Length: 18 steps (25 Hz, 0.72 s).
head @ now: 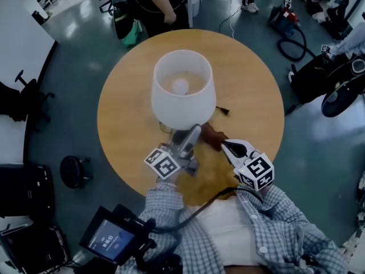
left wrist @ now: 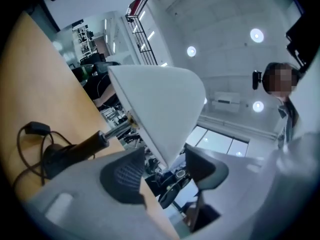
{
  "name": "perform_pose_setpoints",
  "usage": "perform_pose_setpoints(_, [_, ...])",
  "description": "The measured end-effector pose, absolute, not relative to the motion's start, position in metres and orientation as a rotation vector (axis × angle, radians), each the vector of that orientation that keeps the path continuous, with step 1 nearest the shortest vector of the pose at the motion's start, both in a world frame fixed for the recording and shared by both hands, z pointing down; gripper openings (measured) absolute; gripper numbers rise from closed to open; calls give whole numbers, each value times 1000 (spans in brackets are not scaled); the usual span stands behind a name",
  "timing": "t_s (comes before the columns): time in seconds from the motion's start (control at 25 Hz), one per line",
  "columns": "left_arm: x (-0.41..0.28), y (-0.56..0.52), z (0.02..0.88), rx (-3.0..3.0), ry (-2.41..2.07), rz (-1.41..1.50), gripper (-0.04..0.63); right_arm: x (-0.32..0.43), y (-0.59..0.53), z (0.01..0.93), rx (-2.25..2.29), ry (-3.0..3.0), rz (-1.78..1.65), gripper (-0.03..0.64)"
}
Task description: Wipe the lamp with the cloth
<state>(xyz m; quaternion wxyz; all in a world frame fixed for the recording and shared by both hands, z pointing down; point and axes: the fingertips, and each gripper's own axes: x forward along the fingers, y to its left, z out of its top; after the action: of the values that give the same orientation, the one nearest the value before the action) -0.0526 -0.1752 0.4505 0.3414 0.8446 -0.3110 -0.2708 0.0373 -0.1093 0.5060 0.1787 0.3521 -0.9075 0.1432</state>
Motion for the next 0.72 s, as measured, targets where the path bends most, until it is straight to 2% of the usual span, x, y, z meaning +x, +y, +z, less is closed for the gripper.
perform_pose_setpoints(0.08, [-55,-177,439,2216,-800,-739,210,32,-109,510,987,-2563,415,3])
perform_pose_setpoints(0.16, [-54,-176,430,2241,-784,-755,119,29,-107,515,976,-2552,418,3])
perform_pose_setpoints(0.48, [-46,-170,425,2261,-756,-748,91,28,-124,555,901,-2388,296,5])
perform_pose_setpoints(0.52, [-46,-169,426,2261,-753,-747,91,27,-129,562,883,-2371,290,16])
perform_pose_setpoints(0.56, [-45,-169,426,2259,-752,-744,91,26,-134,570,863,-2357,292,94])
perform_pose_setpoints(0.6, [-45,-169,427,2256,-751,-742,91,24,-138,577,843,-2342,292,141])
perform_pose_setpoints(0.72, [-43,-168,427,2254,-749,-737,91,16,-148,597,772,-2280,274,180])
